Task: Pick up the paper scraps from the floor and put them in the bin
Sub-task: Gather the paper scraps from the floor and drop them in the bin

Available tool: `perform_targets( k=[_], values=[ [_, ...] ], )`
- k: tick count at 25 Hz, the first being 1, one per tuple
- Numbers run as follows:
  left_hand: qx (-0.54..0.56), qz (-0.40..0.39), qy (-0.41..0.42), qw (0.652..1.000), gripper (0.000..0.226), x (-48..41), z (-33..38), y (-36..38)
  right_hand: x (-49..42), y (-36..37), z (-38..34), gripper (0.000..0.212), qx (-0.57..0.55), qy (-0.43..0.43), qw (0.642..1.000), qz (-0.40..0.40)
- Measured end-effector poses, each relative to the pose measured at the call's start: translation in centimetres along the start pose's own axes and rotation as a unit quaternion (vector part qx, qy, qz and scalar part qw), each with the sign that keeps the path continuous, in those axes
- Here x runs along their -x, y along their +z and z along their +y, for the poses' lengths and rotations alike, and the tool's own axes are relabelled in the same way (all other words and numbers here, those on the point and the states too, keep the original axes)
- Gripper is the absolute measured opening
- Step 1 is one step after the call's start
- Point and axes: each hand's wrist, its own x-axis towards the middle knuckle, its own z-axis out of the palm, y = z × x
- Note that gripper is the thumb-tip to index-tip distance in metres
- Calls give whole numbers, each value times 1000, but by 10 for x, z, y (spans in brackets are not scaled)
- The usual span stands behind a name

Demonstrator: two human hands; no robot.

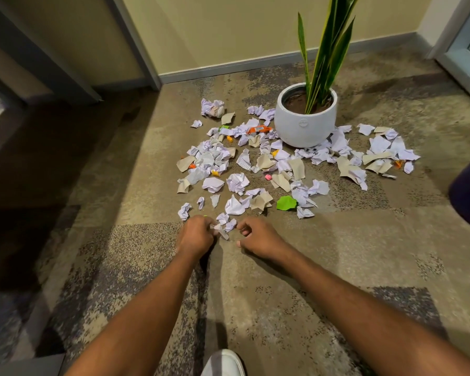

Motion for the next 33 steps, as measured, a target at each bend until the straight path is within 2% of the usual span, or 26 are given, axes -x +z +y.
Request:
perform_targets(
  k=[3,6,10,13,14,16,18,19,21,23,26,29,33],
  values=[
    [116,14,-60,991,8,-4,-4,2,3,-3,1,38,-12,4,1000,-1],
    [245,-4,-111,963,9,-3,-7,3,8,-10,-1,38,-34,17,999,-3],
    [328,-50,-127,935,13,-1,-2,8,12,-27,-3,41,-40,28,999,6],
    [336,-64,-120,932,25,3,12,11,9,-47,-1,32,-94,34,992,75],
    [305,-55,-103,945,35,3,17,11,7,-55,2,29,-70,28,990,119],
    [225,-48,-60,971,67,5,26,11,0,-74,13,36,98,11,974,205],
    [176,-64,-25,982,97,6,34,12,-8,-91,29,66,254,10,941,223],
    [154,-74,-13,985,103,7,37,13,-11,-97,36,79,284,19,937,204],
    [121,-69,3,990,99,9,41,17,-13,-103,46,85,304,33,939,158],
    [110,-55,20,992,88,12,46,22,-10,-99,54,67,330,4,932,147],
    [113,-50,41,991,68,12,54,26,2,-86,56,37,333,-59,924,177],
    [137,-82,68,985,56,14,58,28,11,-75,51,39,305,-107,935,146],
    [166,-128,112,971,62,15,51,24,14,-80,41,47,238,-113,957,119]
  ],
)
